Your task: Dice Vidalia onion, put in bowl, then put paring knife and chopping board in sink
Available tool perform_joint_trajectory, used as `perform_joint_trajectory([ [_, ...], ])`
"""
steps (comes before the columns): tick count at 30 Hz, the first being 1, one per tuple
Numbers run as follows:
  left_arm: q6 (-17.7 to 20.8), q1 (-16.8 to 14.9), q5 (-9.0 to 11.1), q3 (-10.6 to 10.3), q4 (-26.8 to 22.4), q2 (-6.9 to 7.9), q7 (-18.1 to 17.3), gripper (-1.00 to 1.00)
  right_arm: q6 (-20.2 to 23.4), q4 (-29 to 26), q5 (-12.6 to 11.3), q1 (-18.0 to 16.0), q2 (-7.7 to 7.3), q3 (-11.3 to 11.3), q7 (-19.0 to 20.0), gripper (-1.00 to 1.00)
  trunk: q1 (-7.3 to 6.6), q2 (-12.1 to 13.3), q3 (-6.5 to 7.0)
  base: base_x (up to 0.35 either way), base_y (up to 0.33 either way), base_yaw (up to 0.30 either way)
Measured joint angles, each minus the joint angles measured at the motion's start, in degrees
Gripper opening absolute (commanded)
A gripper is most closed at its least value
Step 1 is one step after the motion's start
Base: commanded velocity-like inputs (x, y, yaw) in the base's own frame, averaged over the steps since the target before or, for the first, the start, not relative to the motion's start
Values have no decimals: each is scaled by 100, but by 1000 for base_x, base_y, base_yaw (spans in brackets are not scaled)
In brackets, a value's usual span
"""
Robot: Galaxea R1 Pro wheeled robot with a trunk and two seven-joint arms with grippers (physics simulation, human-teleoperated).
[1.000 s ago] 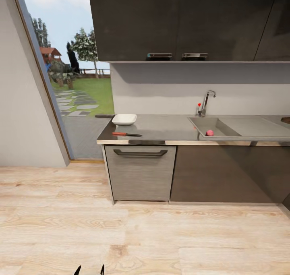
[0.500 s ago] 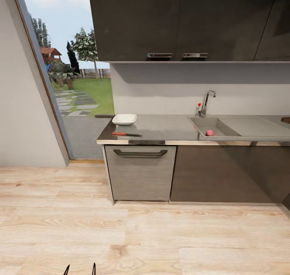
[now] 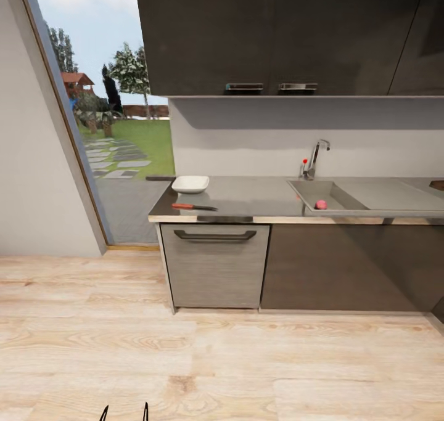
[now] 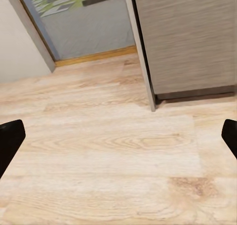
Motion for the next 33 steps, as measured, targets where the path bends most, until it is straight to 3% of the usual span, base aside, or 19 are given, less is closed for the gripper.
perform_joint_trajectory([
  [6, 0, 0, 5, 7, -3, 2, -8, 100, 0, 0, -5, 0, 16, 1, 1, 100, -132, 241, 109, 0, 0, -36],
  [19, 0, 0, 10, 8, -5, 2, -8, 100, 0, 0, -3, 0, 18, 1, 2, 100, -418, 762, 398, 0, 0, -213],
  [33, 0, 0, 10, 8, -6, 10, -8, 100, 0, 0, -1, 0, 27, 1, -1, 100, -725, 1324, 654, 0, 0, -18],
])
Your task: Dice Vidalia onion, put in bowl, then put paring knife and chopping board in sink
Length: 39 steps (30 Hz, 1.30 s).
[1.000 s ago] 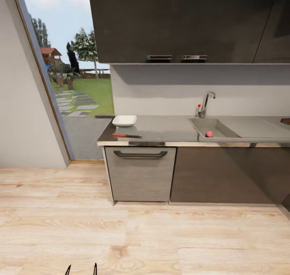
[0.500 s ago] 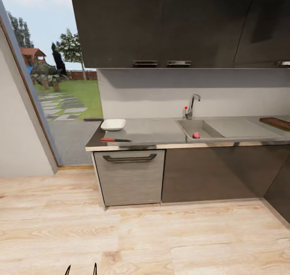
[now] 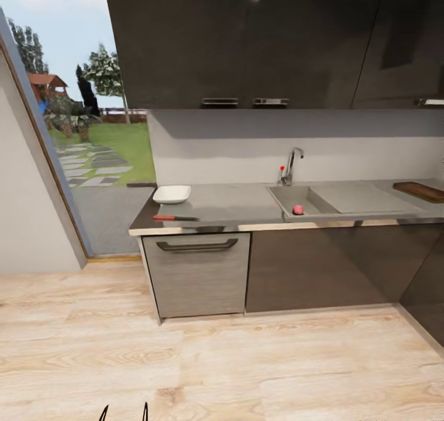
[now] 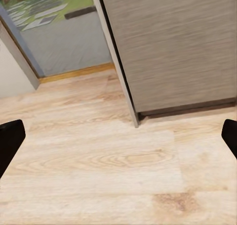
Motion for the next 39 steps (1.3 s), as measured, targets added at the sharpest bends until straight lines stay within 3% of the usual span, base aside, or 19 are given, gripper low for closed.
perform_joint_trajectory([
  [39, 0, 1, 0, 0, 0, -2, 0, 100, -1, 1, 0, 0, 0, 1, 3, 100, -857, 1566, 842, 0, 0, -259],
])
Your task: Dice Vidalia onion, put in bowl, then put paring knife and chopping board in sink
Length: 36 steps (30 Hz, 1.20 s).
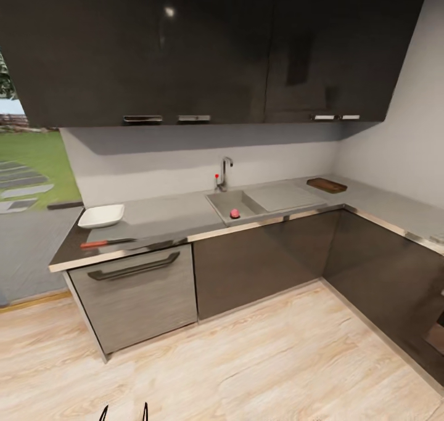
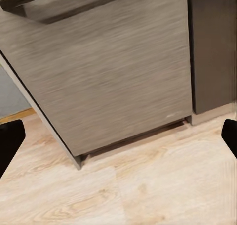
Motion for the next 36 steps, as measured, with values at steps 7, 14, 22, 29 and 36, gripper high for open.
perform_joint_trajectory([
  [7, 0, 0, 0, 0, 1, 4, -2, 100, 7, 7, 7, 0, 8, -1, -7, 100, -1, 1, 23, 6, 0, -181],
  [14, 0, 0, -1, -1, 0, -7, 0, 100, 27, 46, 6, 0, 32, 5, -36, 100, -4, 1, 27, 236, 0, -20],
  [22, 140, 0, -3, 5, 0, -109, -3, 100, 10, 549, 2, 0, 35, -7, -32, 100, -4, 1, 27, 328, 0, -1],
  [29, 689, 1, 8, 13, 0, -235, -2, 100, 17, 603, -3, 0, 43, 1, -32, 100, -3, 1, 27, 267, -143, -4],
  [36, 784, 1, 6, 10, 7, -262, -6, 100, 17, 621, -9, 0, 50, 5, -32, 100, -2, 1, 55, 136, -210, -140],
])
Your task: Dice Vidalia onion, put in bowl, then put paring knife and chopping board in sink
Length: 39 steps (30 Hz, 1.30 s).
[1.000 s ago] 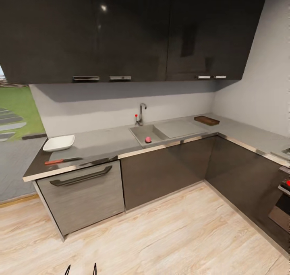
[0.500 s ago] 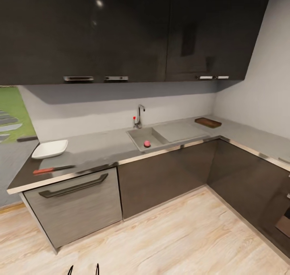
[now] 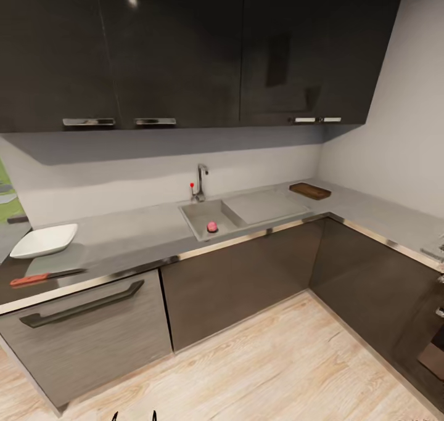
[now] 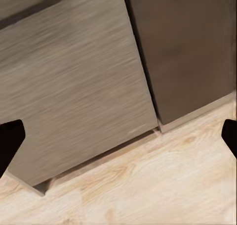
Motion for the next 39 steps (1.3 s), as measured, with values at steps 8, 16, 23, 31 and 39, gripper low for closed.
perform_joint_trajectory([
  [8, 3, 0, 3, 8, 1, -18, -4, 100, 1, 3, -3, 0, 3, 3, 0, 100, 1, 0, 52, 22, -87, -194],
  [16, 3, 0, 3, 7, 1, -17, -6, 100, 9, 3, -2, 0, 3, 1, -1, 100, 0, 0, 71, 66, -57, -45],
  [23, 4, 0, 2, 7, 1, -18, -7, 100, 9, 3, -1, 0, 3, 1, 0, 100, -1, 0, 72, 137, -132, -2],
  [31, 3, 2, 3, 7, 1, -22, -6, 100, 9, 3, -3, 0, 3, 2, 0, 100, -2, 0, 72, 285, -56, 0],
  [39, 3, 1, 2, 7, 1, -23, -6, 100, 9, 36, -4, 0, 3, 2, 0, 100, -2, 0, 72, 315, -2, 0],
])
